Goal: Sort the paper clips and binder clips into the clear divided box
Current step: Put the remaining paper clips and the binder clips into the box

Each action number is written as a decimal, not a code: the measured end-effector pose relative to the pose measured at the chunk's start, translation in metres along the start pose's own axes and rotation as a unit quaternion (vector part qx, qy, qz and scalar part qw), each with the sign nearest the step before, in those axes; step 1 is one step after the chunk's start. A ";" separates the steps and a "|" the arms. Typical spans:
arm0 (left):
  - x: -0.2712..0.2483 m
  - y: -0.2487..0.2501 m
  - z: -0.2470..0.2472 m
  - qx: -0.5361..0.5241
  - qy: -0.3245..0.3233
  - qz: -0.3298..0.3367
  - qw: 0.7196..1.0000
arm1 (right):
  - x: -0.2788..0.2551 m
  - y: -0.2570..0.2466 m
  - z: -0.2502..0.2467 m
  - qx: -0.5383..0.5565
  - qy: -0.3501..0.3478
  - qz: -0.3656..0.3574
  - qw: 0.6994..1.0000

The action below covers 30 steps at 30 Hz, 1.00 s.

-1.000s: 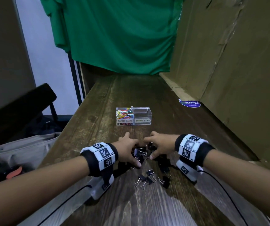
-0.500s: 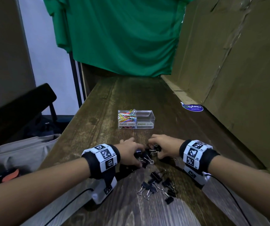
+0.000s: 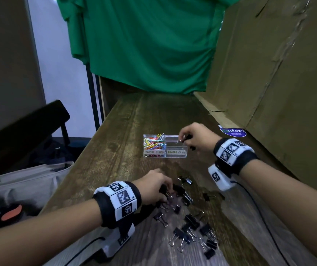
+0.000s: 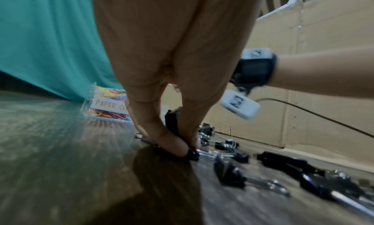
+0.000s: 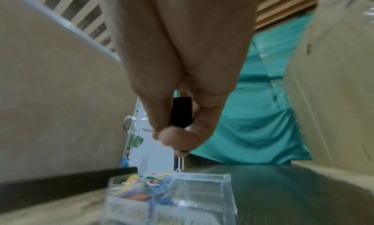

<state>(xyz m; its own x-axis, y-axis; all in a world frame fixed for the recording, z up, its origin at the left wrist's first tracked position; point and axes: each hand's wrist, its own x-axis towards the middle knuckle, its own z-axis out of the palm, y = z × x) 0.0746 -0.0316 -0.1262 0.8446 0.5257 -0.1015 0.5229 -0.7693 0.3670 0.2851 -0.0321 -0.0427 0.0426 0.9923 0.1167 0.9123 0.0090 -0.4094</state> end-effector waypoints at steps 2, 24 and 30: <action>0.000 -0.002 0.000 0.002 -0.004 0.009 1.000 | 0.024 -0.005 0.001 -0.043 0.007 -0.004 0.999; 0.008 0.006 -0.038 -0.124 0.038 -0.009 0.992 | 0.033 0.016 0.009 -0.115 -0.013 -0.034 0.993; 0.050 0.004 -0.082 -0.243 0.146 -0.052 0.958 | -0.039 0.025 0.031 -0.118 -0.228 -0.059 0.965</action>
<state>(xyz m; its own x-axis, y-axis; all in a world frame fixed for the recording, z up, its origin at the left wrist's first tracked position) 0.1094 0.0214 -0.0538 0.6855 0.7241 0.0757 0.4279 -0.4848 0.7628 0.2940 -0.0668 -0.0853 -0.2020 0.9376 -0.2830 0.9694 0.1502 -0.1942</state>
